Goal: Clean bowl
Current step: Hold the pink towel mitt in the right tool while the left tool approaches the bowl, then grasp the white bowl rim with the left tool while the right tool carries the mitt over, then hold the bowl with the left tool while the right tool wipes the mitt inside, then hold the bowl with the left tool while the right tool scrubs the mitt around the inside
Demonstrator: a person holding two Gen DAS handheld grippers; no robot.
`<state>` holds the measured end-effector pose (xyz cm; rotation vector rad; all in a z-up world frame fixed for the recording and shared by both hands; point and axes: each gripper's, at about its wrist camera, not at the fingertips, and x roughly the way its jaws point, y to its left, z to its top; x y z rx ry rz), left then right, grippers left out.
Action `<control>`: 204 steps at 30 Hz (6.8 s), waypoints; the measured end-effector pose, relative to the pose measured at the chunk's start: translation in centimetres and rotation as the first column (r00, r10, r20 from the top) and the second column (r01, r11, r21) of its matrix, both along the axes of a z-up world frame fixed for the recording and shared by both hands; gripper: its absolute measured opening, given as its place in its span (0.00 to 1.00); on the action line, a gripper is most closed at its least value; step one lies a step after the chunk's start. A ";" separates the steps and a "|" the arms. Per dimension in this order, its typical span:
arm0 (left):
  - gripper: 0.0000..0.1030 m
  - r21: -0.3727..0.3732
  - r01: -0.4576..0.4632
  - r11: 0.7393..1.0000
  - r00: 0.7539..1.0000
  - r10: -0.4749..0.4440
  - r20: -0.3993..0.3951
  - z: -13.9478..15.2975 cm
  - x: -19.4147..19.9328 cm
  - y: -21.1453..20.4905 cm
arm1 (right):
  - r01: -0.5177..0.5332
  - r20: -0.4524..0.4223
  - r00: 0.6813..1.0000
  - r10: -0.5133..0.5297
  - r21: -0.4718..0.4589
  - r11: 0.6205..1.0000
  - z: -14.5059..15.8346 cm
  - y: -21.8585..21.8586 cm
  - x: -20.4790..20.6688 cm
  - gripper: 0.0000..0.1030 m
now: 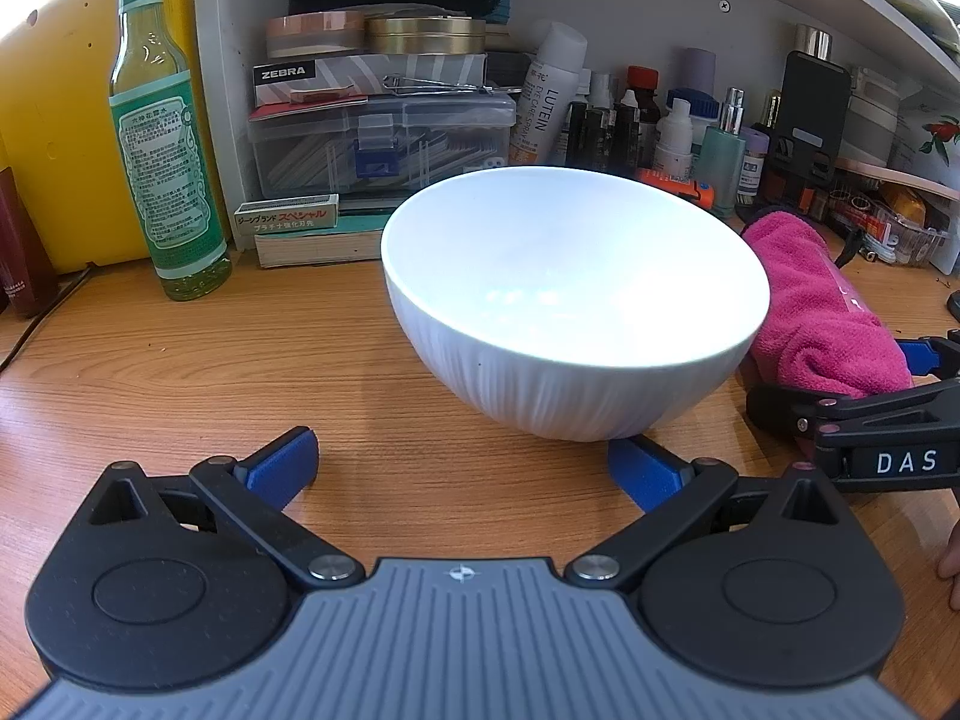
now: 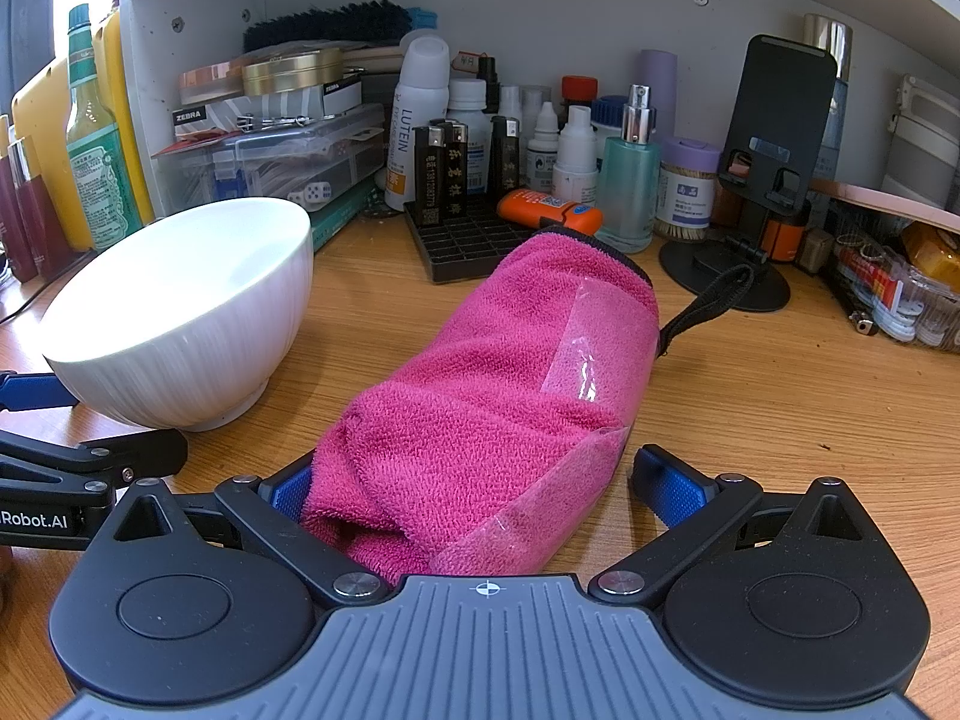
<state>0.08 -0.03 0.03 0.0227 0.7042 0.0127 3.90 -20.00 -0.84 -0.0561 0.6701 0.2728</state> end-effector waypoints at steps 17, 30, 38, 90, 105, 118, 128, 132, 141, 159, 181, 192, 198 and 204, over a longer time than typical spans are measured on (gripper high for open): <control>1.00 -0.036 0.077 0.996 0.997 -0.078 -0.018 0.9 -0.6 1.6 | -0.005 -0.001 1.000 0.005 -0.001 1.000 -0.1 0.1 -0.2 1.00; 1.00 -0.650 0.252 0.717 0.958 -0.279 0.063 6.3 1.7 12.9 | -0.011 -0.003 1.000 0.011 0.000 1.000 0.0 -0.1 -0.2 1.00; 0.94 -0.733 0.055 0.678 0.962 -0.233 -0.143 2.7 9.8 13.2 | -0.016 -0.003 1.000 0.016 -0.001 1.000 0.0 -0.1 0.0 1.00; 0.18 -0.298 0.276 0.914 0.819 -0.386 -0.424 3.7 7.8 6.3 | -0.590 -0.474 0.699 0.536 0.041 0.806 15.9 4.0 4.3 0.26; 0.34 -0.302 0.372 0.878 0.754 -0.475 -0.454 3.9 7.4 5.6 | -0.537 -0.655 0.653 0.380 -0.047 0.843 6.5 12.5 9.4 0.36; 0.62 -0.183 0.346 0.920 0.768 -0.390 -0.508 4.4 7.3 4.8 | -0.435 -0.360 0.821 0.444 0.110 0.894 9.5 8.2 7.4 0.22; 0.88 -0.136 0.372 0.918 0.756 -0.385 -0.529 3.9 6.9 4.8 | -0.597 -0.414 0.736 0.536 -0.023 0.802 9.8 10.2 5.0 0.23; 0.88 -0.130 0.391 0.911 0.747 -0.397 -0.533 3.7 6.6 5.0 | -0.614 -0.529 0.679 0.509 -0.029 0.789 6.3 12.0 6.8 0.25; 0.66 -0.161 0.358 0.920 0.774 -0.389 -0.500 4.5 5.3 4.3 | -0.624 -0.262 0.781 0.567 -0.289 0.726 7.5 14.6 3.2 0.23; 0.54 -0.180 0.482 0.857 0.688 -0.498 -0.528 5.3 11.5 3.4 | -0.279 -0.117 0.952 0.282 0.046 0.959 14.7 4.7 1.9 0.23; 0.20 -0.268 0.147 0.952 0.815 -0.270 -0.512 3.9 3.4 6.1 | -0.689 -0.398 0.716 0.574 -0.271 0.672 8.3 15.1 0.1 0.24; 0.32 -0.253 0.212 0.944 0.794 -0.318 -0.518 3.1 4.2 7.5 | -0.538 -0.055 0.832 0.552 -0.323 0.778 12.1 13.6 0.8 0.21; 0.49 -0.161 0.279 0.947 0.810 -0.322 -0.489 3.2 8.0 5.9 | -0.324 -0.080 0.944 0.321 -0.023 0.946 15.3 6.8 2.9 0.21; 0.47 -0.186 0.347 0.919 0.788 -0.393 -0.474 2.6 10.4 4.1 | -0.172 -0.200 0.958 0.207 0.177 0.969 14.1 2.2 3.3 0.22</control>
